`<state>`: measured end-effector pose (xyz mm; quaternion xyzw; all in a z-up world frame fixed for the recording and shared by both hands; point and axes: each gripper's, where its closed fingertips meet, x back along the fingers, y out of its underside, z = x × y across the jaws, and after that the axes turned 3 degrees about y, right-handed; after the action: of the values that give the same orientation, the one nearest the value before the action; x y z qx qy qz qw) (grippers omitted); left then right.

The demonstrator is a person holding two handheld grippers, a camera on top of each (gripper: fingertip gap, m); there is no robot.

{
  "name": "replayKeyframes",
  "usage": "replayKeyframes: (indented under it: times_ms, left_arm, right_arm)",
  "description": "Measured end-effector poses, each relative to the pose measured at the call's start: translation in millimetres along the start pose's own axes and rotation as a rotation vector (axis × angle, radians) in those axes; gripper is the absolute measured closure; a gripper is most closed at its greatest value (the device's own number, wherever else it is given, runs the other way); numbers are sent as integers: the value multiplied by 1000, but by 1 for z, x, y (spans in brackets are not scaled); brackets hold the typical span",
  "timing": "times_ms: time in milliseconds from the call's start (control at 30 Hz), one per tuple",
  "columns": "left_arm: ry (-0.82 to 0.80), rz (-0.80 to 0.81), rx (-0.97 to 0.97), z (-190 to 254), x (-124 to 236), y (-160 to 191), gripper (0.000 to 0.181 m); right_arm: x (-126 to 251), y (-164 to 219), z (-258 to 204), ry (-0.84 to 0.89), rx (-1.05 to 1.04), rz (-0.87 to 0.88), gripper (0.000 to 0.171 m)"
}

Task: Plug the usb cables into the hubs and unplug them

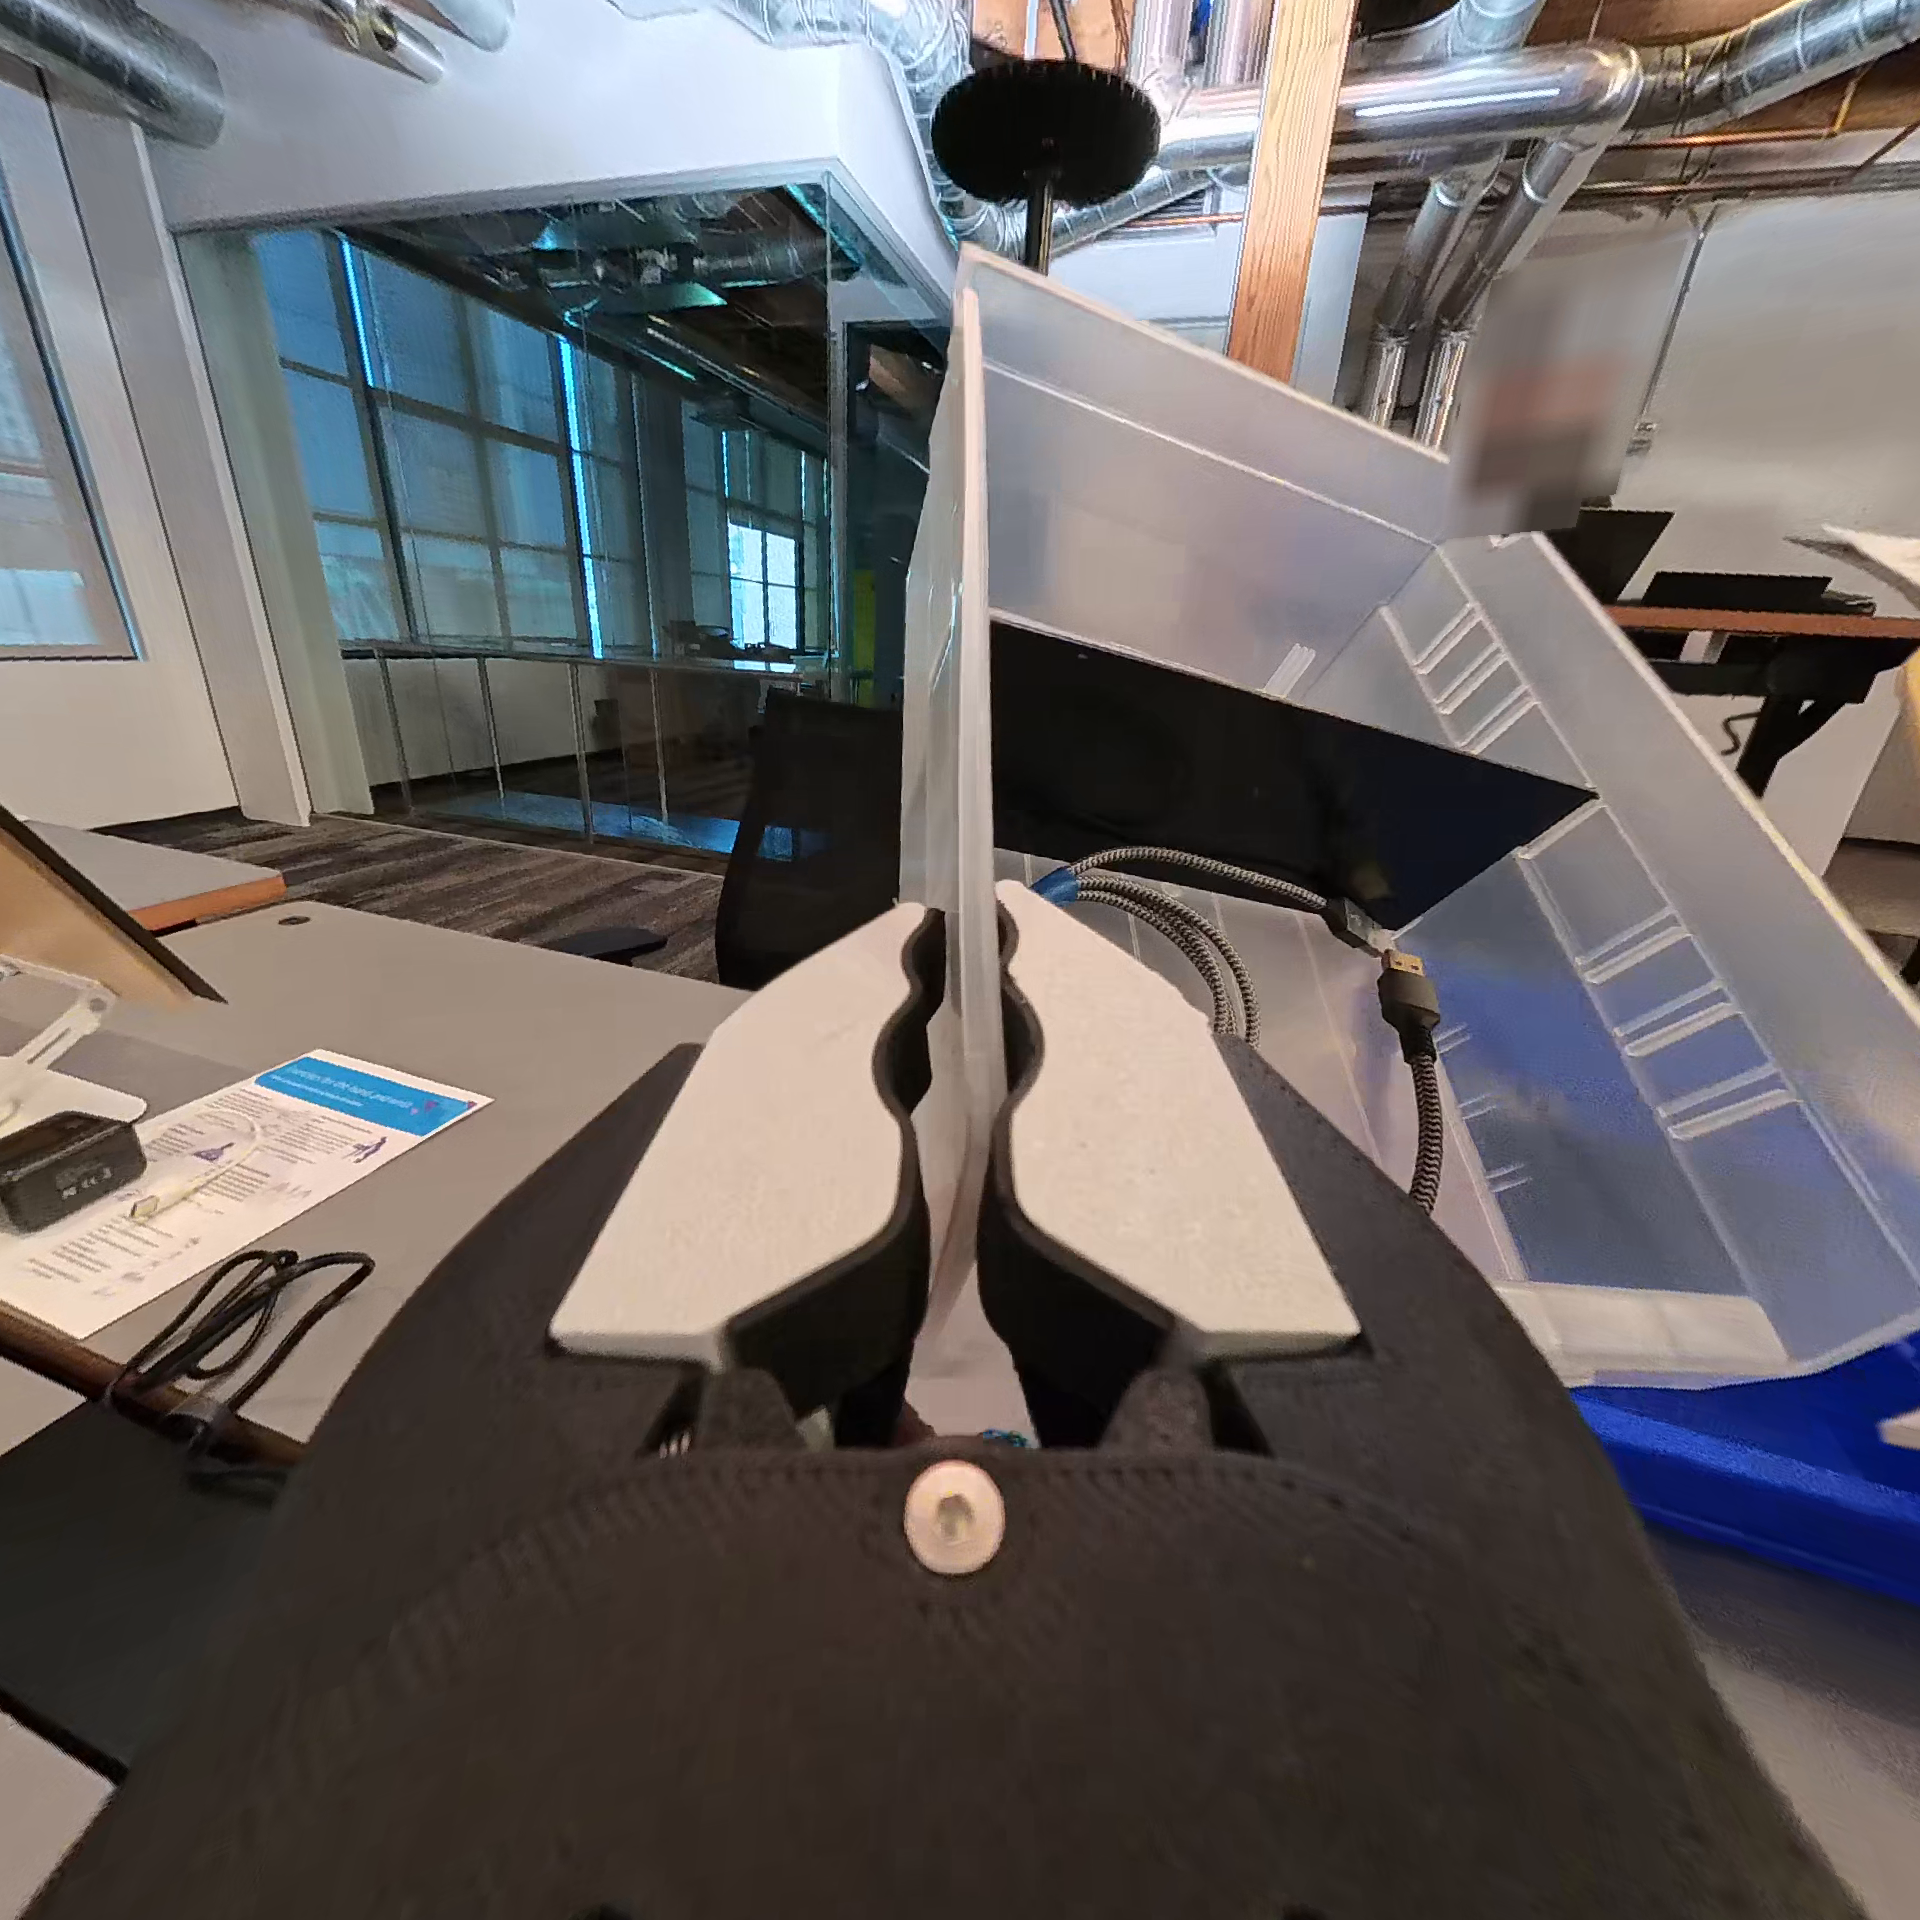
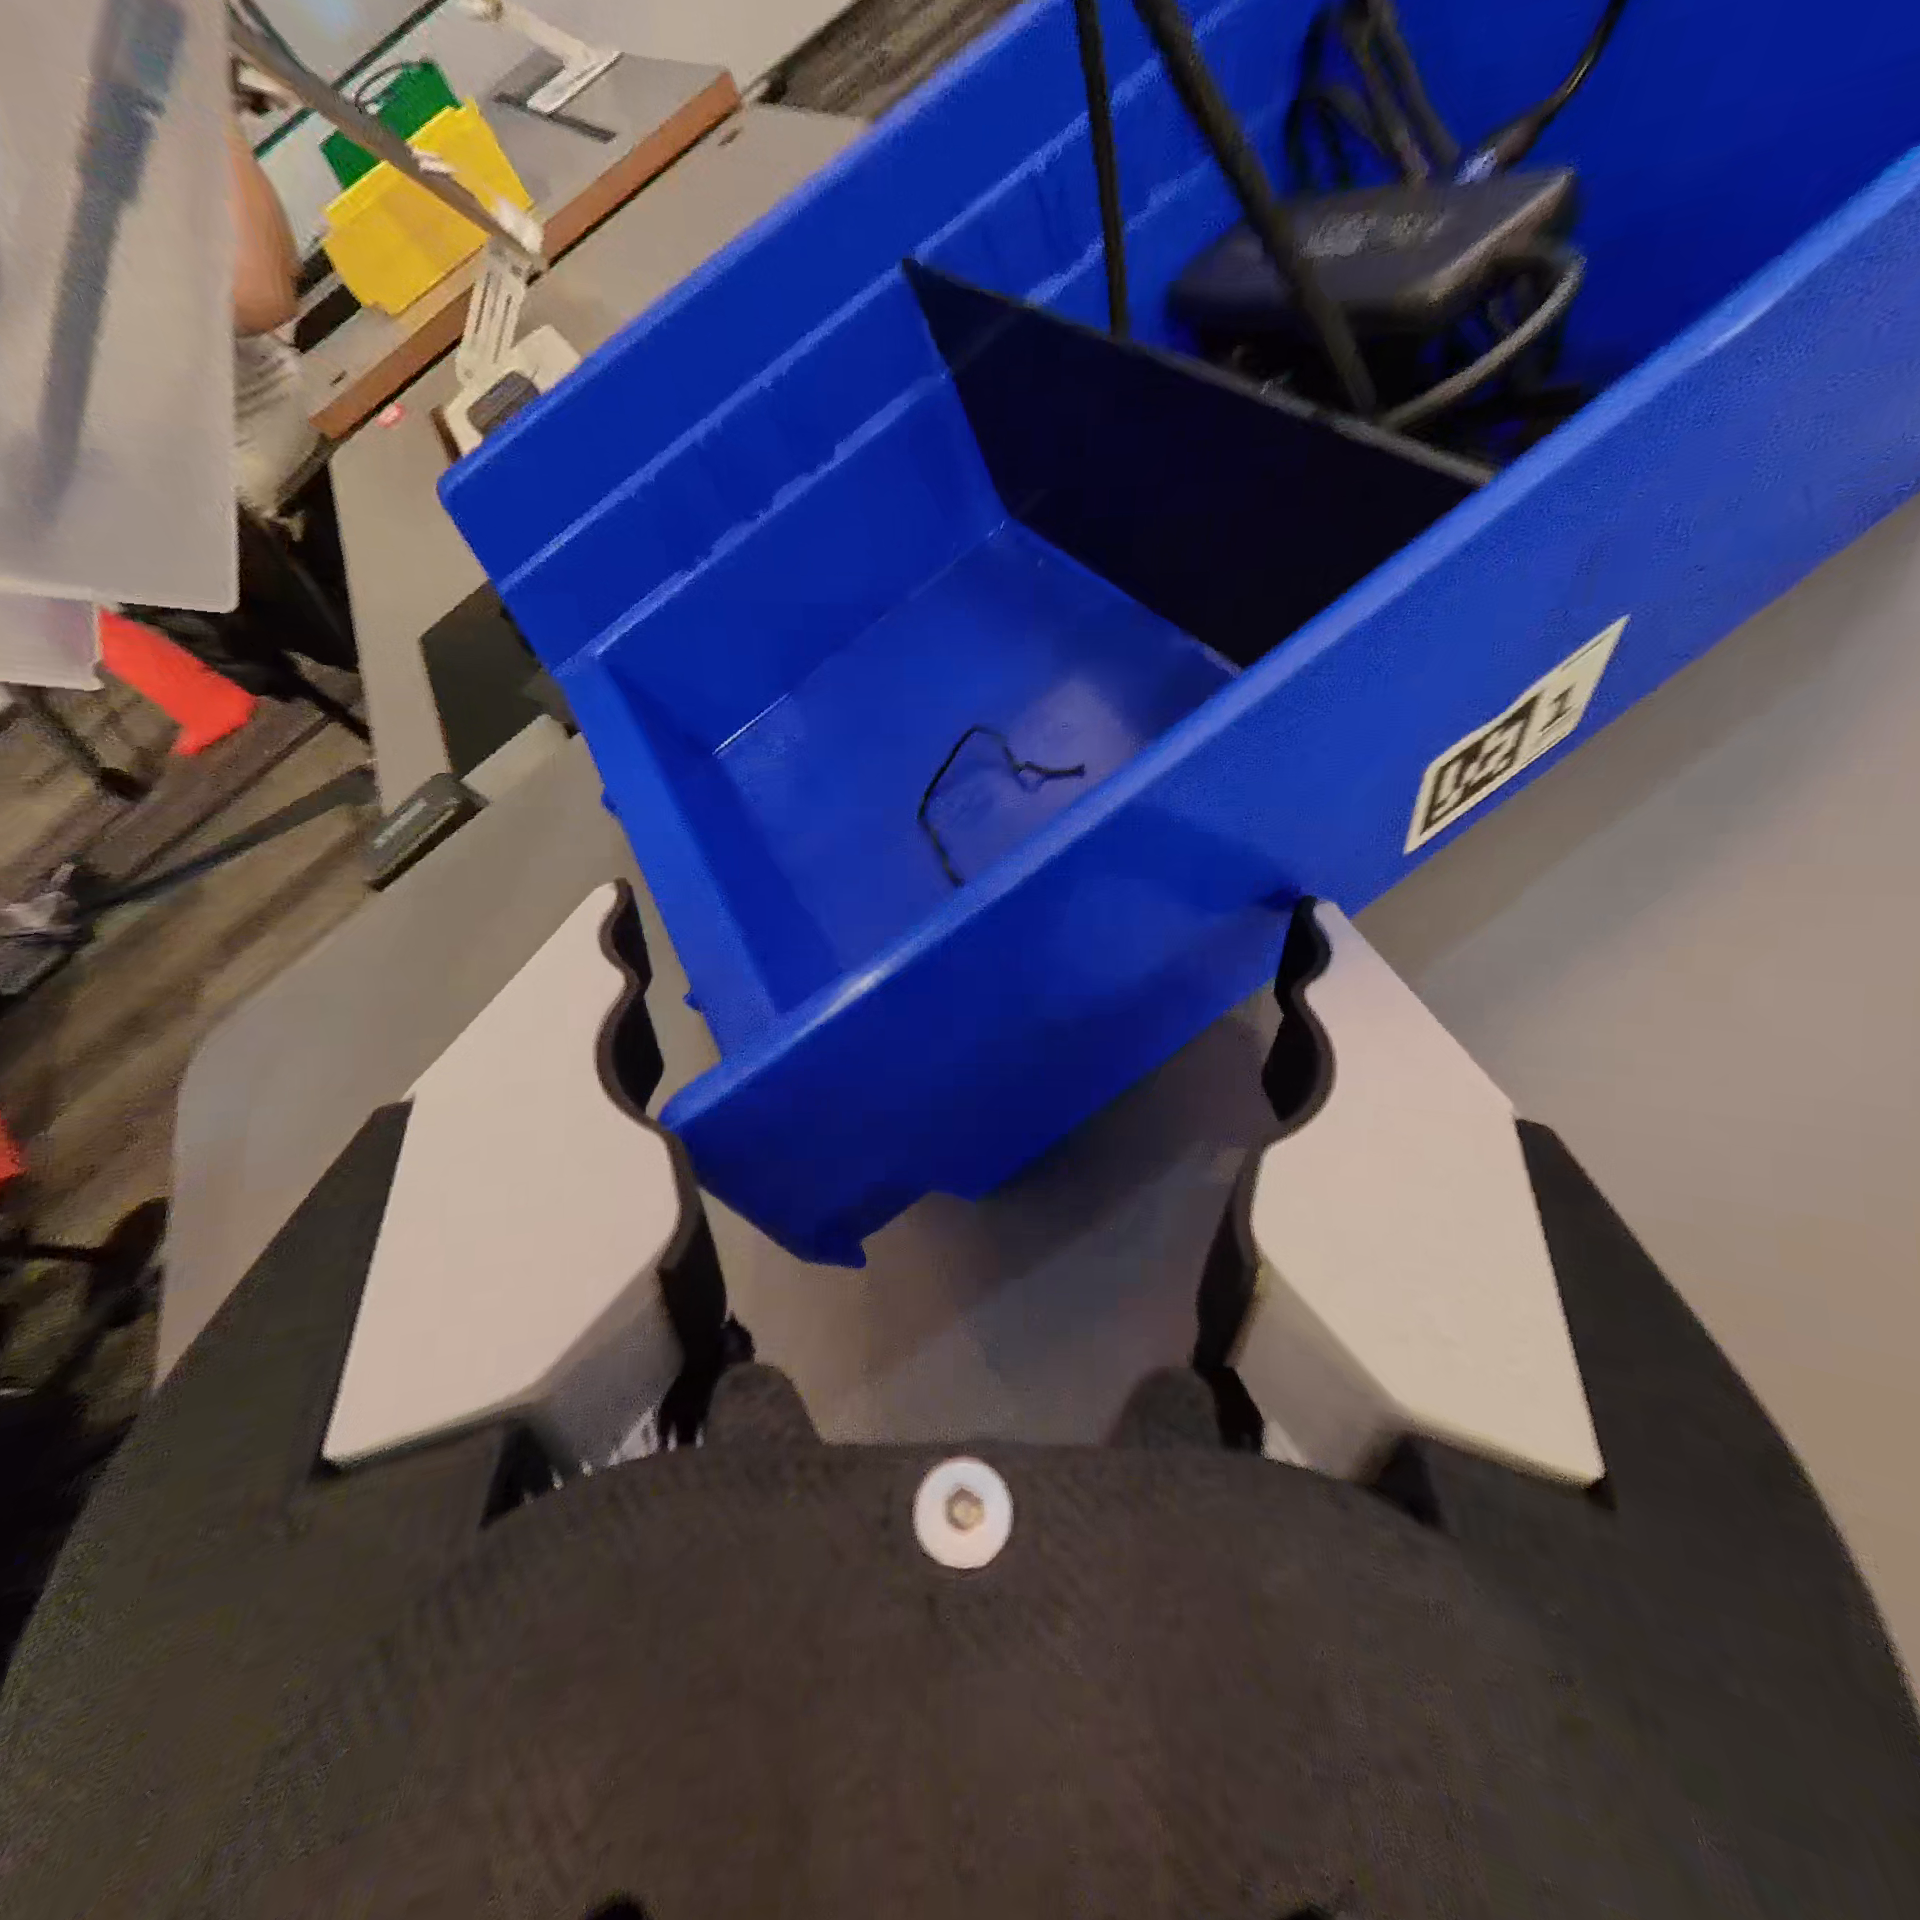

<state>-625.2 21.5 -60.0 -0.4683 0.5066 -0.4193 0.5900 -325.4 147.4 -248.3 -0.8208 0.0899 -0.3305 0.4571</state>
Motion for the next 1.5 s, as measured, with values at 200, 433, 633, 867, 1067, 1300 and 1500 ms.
replayKeyframes:
  times_ms: [200, 433, 633, 867, 1067, 1300, 1500]
  left_arm:
    - [32, 23, 11, 22, 4, -18, 177]
    - [162, 42, 50, 81, -1, -34, 177]
    - [356, 22, 82, 184, -14, -41, 177]
    - [678, -52, 157, 363, -27, -26, 176]
    - [922, -169, 226, 525, -24, 11, 176]
    - [1121, -360, 258, 689, 7, 80, 176]
    - [1161, -471, 250, 781, 28, 126, 176]
  right_arm:
    - [7, -7, 10, 21, 13, 26, 45]
    - [113, -40, 21, 25, 106, 205, 42]
    - [229, -55, -6, -95, 166, 398, 42]
    - [348, -32, 24, 104, 247, 525, 36]
    - [432, 18, 60, 323, 209, 560, 35]
    - [488, 71, 139, 542, 45, 518, 52]
    - [539, 114, 218, 742, -69, 458, 71]
